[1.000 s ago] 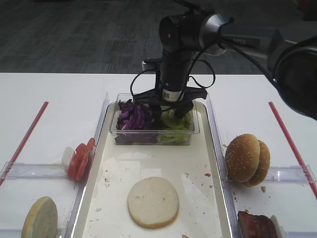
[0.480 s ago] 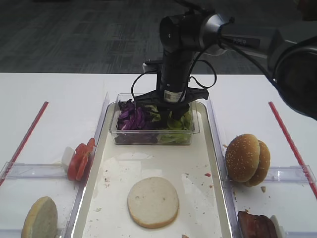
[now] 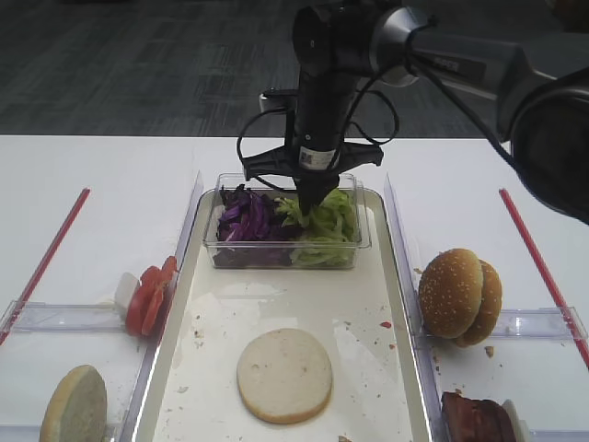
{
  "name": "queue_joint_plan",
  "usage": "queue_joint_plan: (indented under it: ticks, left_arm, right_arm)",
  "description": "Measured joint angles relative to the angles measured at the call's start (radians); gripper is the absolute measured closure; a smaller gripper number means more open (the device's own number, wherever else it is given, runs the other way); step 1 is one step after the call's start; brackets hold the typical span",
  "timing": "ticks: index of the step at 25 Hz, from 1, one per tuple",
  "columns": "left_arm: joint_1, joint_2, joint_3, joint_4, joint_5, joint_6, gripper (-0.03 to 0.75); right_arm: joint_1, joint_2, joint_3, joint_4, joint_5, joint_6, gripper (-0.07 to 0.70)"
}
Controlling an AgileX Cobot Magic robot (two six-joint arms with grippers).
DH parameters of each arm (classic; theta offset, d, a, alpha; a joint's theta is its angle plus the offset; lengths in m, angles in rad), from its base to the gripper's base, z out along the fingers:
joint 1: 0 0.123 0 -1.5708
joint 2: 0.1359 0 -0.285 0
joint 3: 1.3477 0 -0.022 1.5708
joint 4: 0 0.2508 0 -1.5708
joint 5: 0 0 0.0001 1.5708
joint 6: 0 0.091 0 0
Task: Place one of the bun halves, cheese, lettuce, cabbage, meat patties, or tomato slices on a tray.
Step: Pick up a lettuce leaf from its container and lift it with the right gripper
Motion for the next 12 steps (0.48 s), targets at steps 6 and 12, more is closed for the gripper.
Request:
queue_joint_plan:
  ticks: [6,12]
  left_arm:
    - [0.0,0.0,0.0,0.0,0.0,0.0,0.141]
    - [0.0,0.0,0.0,0.0,0.0,0.0,0.141]
  right_arm:
    - [0.0,0.0,-0.007,-0.005,0.0,0.0,0.607]
    - [0.0,0.0,-0.026,0.01,0.002,0.0,0.608]
